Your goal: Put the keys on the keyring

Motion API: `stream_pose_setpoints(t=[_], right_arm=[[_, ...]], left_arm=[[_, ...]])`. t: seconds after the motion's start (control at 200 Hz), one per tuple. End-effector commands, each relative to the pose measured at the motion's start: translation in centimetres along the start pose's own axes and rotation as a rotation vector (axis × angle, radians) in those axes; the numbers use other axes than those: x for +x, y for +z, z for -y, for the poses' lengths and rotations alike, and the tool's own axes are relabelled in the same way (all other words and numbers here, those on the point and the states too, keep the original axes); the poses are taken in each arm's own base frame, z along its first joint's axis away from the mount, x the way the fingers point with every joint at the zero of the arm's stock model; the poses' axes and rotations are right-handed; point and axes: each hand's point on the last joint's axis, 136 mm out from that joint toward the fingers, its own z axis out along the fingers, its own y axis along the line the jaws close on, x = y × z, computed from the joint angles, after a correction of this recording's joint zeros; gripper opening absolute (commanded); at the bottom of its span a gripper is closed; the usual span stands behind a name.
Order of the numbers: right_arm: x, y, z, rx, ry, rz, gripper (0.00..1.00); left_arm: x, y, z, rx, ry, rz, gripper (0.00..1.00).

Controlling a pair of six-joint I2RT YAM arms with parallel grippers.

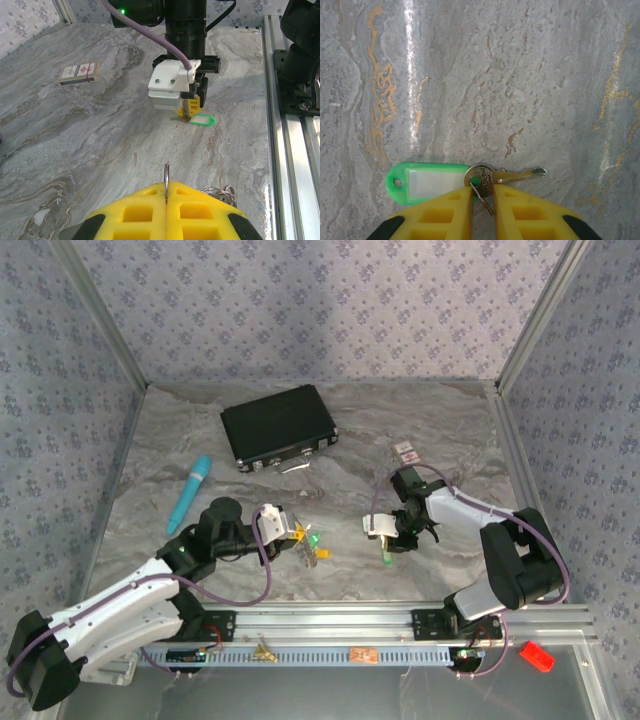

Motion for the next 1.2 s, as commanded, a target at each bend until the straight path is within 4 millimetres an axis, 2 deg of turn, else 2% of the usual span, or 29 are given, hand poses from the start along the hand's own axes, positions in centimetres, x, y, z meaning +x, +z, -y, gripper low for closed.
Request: stream_pose_setpoints(t=[0.0,0.535,0.84,1.194], right_arm=[[0.37,-0.64,-0.04,0.004,-0.040,-0.019,0.20],[0.35,-0.17,-0.45,-0.018,-0.041,-0.022,0.20],[0.34,-0.06,-0.45,-0.025,-0.040,-0.025,0.14],[0.28,0.16,-0.58,-0.038,-0.038,-0.022,0.13]], left_arm=[[-1.88,-0.12,0.31,0.021,0.030,0.059,0.00],[-1.82,-0.05,0.34,0.026,0.027,0.057,0.00],[-1.88,-0.06,0.41,0.029,0.030,0.059,0.00],[-1.78,-0.02,0.40,0.029,0.029,0.055,0.00]])
